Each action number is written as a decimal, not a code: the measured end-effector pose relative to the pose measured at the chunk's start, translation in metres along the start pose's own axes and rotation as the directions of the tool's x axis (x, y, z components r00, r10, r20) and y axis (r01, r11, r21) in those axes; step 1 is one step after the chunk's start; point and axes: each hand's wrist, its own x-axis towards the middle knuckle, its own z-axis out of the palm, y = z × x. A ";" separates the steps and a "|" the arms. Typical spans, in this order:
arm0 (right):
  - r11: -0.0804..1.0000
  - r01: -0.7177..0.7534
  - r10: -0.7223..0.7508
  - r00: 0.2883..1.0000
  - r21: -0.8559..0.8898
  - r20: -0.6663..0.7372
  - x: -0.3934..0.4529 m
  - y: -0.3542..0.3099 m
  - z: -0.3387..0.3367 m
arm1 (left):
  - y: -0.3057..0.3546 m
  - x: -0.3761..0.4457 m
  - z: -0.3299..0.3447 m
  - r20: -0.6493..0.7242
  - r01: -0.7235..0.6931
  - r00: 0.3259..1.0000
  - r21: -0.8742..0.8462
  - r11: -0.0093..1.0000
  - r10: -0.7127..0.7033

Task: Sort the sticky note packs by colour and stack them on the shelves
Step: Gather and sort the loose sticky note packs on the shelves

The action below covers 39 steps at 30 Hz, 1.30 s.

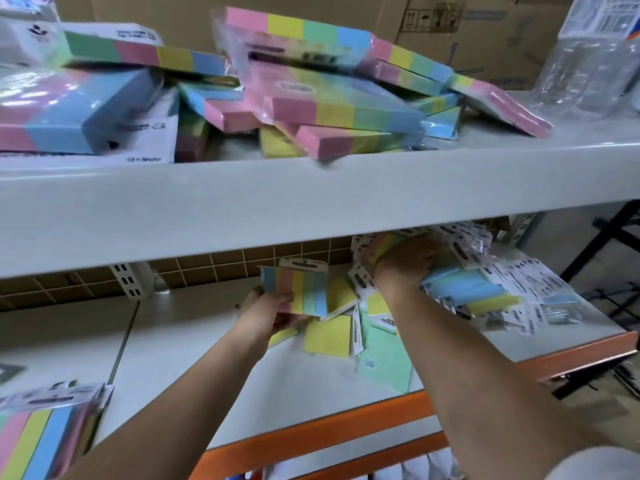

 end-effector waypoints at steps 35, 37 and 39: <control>0.759 -0.065 -0.393 0.747 0.648 0.536 -0.269 -0.057 -0.017 | 0.044 -0.119 -0.216 -0.252 -0.122 0.957 0.111 0.986 0.146; 0.739 -0.108 -0.401 0.723 0.665 0.563 -0.290 -0.059 -0.013 | 0.046 -0.123 -0.244 -0.293 -0.117 0.943 0.156 0.981 0.159; 0.752 -0.120 -0.394 0.706 0.648 0.588 -0.312 -0.061 -0.016 | 0.048 -0.127 -0.269 -0.340 -0.112 0.925 0.188 0.976 0.172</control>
